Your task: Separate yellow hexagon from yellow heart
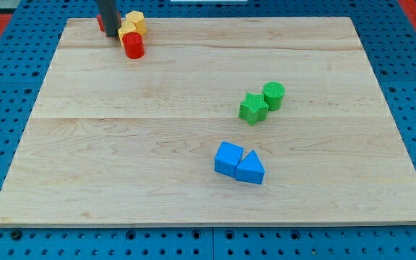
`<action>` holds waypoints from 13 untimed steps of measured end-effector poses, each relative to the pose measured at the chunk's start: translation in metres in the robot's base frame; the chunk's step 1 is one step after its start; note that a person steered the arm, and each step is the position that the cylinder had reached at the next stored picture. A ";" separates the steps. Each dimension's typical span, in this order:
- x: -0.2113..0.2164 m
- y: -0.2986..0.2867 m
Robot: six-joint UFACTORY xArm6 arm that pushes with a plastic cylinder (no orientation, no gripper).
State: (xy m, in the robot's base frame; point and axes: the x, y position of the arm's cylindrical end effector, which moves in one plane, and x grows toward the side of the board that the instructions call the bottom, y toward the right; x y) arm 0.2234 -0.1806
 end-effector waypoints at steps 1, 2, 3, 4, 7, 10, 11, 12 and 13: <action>-0.019 0.000; -0.025 0.026; -0.032 0.051; -0.031 0.105; -0.019 0.217; 0.000 0.310; 0.039 0.308; 0.080 0.303; 0.033 0.304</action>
